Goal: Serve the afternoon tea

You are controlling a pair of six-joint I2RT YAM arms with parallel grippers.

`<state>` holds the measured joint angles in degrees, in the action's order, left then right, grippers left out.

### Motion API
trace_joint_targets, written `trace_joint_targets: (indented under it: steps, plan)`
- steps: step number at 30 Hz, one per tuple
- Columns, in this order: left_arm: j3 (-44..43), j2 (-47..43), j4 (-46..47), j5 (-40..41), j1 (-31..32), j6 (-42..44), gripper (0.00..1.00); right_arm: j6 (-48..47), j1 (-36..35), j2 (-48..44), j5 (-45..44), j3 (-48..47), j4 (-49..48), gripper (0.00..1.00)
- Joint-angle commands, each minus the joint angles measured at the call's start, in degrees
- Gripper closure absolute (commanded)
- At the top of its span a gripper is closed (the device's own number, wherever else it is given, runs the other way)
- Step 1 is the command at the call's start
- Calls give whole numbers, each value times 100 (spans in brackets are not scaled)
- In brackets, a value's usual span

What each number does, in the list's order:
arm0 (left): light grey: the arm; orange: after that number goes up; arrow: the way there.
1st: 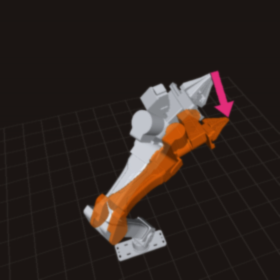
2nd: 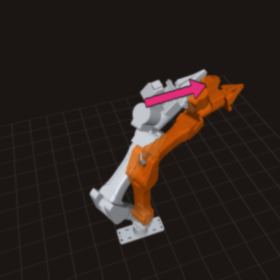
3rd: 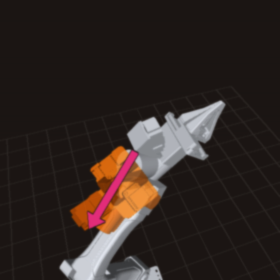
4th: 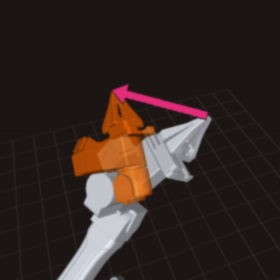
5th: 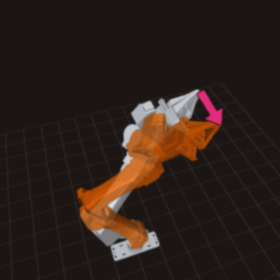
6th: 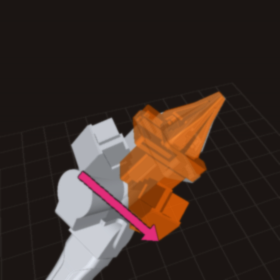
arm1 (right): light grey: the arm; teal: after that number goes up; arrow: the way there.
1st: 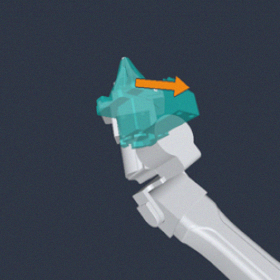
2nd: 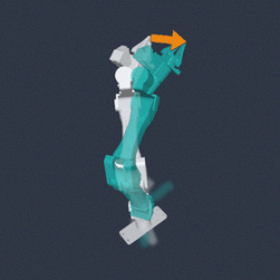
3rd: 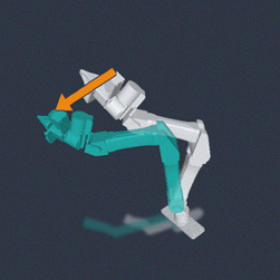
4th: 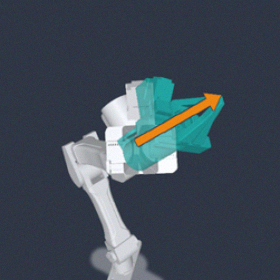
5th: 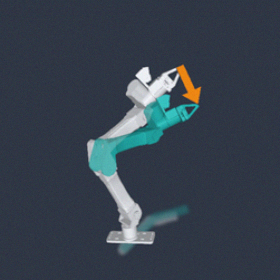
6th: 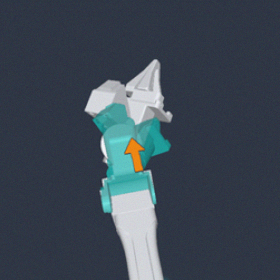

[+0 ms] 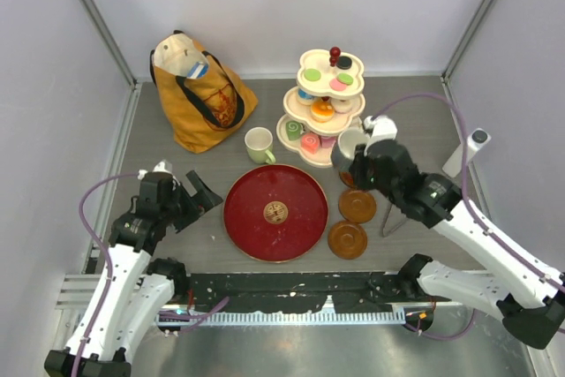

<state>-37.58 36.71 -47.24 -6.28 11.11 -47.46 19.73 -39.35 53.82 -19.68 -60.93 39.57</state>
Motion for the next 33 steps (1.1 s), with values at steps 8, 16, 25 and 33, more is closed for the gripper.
trace_joint_targets:
  steps: [8,16,25,33]
  plan:
    - [260,-261,-268,-233,-39,-132,0,901,-1145,-170,-1011,1881,-564,94]
    - [269,-129,-206,-312,-30,-184,0,1128,-1145,-180,-1564,2374,-1066,94]
    - [216,3,4,-479,-30,-263,0,1885,-1153,-3,-1688,2691,-846,91]
    - [-64,617,443,-698,-30,-334,0,2026,-1145,-231,-1653,2832,-627,71]
